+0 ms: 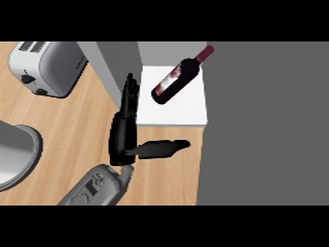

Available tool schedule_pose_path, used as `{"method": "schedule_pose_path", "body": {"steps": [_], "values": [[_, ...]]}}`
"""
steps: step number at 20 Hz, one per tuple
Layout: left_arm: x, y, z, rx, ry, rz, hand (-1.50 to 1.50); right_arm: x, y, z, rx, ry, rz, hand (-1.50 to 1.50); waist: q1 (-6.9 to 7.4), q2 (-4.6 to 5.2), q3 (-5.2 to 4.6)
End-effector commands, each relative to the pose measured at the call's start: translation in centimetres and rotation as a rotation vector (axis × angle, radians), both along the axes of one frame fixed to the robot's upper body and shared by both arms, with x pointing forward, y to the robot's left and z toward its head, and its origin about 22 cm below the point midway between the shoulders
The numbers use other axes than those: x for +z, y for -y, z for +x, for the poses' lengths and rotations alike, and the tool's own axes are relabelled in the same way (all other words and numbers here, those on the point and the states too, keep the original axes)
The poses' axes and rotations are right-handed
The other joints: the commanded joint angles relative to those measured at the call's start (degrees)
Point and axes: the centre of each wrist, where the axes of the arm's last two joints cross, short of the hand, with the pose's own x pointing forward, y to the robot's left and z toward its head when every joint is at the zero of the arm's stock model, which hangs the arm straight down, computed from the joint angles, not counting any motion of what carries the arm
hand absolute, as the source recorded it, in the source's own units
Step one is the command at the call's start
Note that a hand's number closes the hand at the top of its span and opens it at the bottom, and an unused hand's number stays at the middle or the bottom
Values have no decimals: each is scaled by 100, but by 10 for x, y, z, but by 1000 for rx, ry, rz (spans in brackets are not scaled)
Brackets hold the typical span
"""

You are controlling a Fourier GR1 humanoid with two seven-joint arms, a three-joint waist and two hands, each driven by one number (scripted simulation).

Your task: Pick up the wine, place it into the cabinet and close the cabinet

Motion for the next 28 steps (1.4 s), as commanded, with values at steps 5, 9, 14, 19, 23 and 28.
{"method": "schedule_pose_path", "body": {"steps": [5,9,14,19,23,28], "values": [[-5,-45,-53,-18,-18,14,-150,49,1,-30,-3,84,-80,-150,-32,18,-4],[6,-87,-69,-88,-22,-12,-150,34,8,-23,17,56,-100,-150,-51,32,-2],[39,-101,-75,-194,2,-53,-150,32,4,-15,187,50,-240,150,-41,25,-1],[31,-134,-95,-240,-5,-37,150,38,16,-16,255,62,-379,150,-42,20,-3],[34,-159,-95,-232,6,-42,150,29,17,-16,227,56,-295,150,-44,37,1],[30,-174,-111,-249,0,-53,150,46,12,-28,296,104,-256,150,-30,29,-2]]}}
